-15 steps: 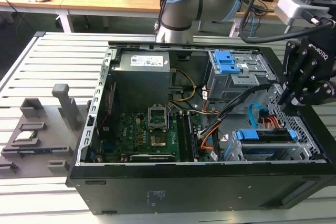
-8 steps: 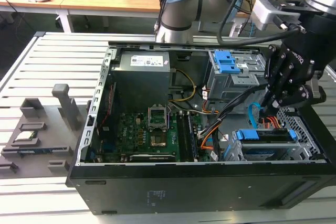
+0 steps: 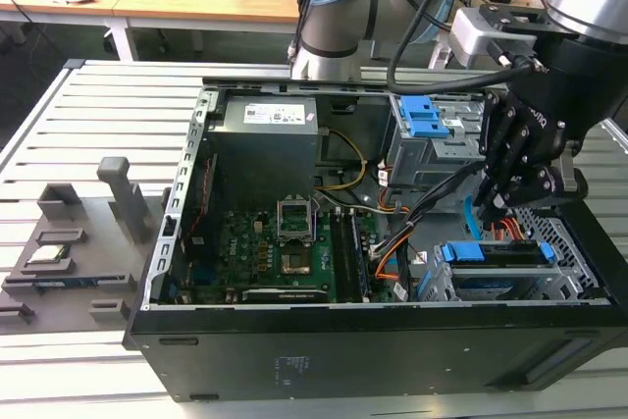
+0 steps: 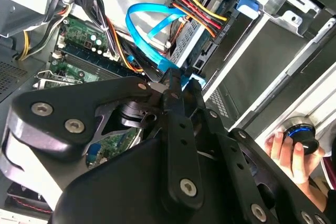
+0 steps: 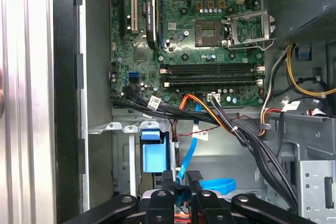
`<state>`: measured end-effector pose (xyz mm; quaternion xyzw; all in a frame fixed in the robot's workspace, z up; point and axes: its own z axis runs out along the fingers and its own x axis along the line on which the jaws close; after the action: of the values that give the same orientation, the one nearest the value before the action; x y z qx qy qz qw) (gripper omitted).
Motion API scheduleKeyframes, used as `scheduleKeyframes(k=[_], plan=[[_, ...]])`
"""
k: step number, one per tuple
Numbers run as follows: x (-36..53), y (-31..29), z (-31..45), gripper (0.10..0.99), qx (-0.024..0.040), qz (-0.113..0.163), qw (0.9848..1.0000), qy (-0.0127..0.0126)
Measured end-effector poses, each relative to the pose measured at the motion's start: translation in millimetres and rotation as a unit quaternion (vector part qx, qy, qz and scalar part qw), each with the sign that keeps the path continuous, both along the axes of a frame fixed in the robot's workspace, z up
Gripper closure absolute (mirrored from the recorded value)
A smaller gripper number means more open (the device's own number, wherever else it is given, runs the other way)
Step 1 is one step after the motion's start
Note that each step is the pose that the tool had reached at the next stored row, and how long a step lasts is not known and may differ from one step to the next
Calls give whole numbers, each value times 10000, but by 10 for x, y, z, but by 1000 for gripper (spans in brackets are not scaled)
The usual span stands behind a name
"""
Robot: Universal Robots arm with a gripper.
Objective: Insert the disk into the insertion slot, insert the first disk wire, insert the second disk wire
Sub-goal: 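Insert the second disk wire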
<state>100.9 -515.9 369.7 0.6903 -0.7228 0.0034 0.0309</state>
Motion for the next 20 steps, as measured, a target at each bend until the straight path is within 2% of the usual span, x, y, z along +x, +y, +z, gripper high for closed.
scheduleKeyframes(k=[4, 5, 10, 12, 13, 14, 17, 18, 20], plan=[[0, 0, 0, 847, -2, 0, 10000, 0], [0, 0, 0, 925, -2, 0, 10000, 0], [-1, -6, -1, 925, -4, 0, 10000, 0], [-1, -37, 0, 925, -5, -1, 10000, 0], [-1, -79, -2, 925, -5, -1, 10000, 0], [-1, -146, -20, 925, 25, -1, 10000, 0], [0, -229, -43, 925, 142, -1, 9999, 0], [2, -242, -52, 925, 171, 0, 9999, 0], [28, -244, -94, 925, 186, 1, 9998, 0]])
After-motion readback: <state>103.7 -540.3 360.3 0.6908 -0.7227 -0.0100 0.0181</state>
